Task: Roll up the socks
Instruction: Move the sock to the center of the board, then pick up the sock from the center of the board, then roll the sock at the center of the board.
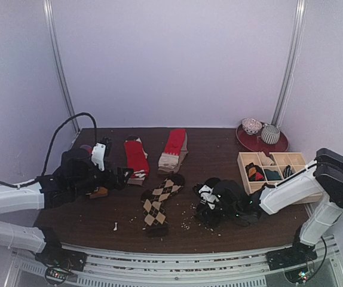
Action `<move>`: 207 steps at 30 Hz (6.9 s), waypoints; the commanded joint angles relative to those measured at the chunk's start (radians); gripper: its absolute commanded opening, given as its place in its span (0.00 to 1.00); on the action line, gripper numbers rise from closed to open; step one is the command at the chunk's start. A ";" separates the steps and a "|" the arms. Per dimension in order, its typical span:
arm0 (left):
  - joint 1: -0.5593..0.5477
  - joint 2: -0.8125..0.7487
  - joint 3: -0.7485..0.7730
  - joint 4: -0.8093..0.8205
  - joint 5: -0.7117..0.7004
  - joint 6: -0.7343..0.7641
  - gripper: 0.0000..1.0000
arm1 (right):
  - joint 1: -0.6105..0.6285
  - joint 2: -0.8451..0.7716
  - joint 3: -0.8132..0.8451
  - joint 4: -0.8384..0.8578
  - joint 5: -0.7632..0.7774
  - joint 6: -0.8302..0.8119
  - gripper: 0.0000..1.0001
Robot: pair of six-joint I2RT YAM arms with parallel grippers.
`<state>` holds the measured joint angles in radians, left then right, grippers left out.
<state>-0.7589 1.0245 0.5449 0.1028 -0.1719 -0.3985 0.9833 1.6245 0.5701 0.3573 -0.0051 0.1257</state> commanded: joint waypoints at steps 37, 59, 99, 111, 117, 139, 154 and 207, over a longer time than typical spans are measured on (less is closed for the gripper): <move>0.004 -0.053 -0.017 -0.028 -0.055 -0.014 0.98 | 0.072 -0.108 -0.133 0.236 -0.281 -0.507 0.75; 0.004 -0.043 -0.017 -0.022 -0.065 -0.016 0.98 | 0.072 0.038 -0.041 0.226 -0.388 -0.550 0.62; -0.233 0.474 0.024 0.514 0.554 0.438 0.65 | -0.249 0.337 0.125 -0.042 -0.832 0.330 0.04; -0.289 0.714 0.111 0.552 0.598 0.551 0.47 | -0.257 0.373 0.204 -0.193 -0.862 0.275 0.04; -0.290 0.803 0.116 0.627 0.599 0.567 0.45 | -0.258 0.377 0.211 -0.204 -0.883 0.252 0.04; -0.290 0.922 0.167 0.697 0.517 0.592 0.49 | -0.275 0.375 0.182 -0.203 -0.926 0.231 0.04; -0.313 1.008 0.253 0.475 0.555 0.582 0.04 | -0.280 0.364 0.186 -0.199 -0.948 0.237 0.04; -0.273 1.008 0.387 -0.065 0.739 0.026 0.00 | 0.076 -0.007 -0.103 0.240 -0.239 -0.478 0.36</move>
<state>-1.0237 1.9656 0.9581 0.1677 0.5674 -0.3706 1.0542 1.5948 0.4480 0.5755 -0.2874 -0.3382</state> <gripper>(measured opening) 0.009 0.368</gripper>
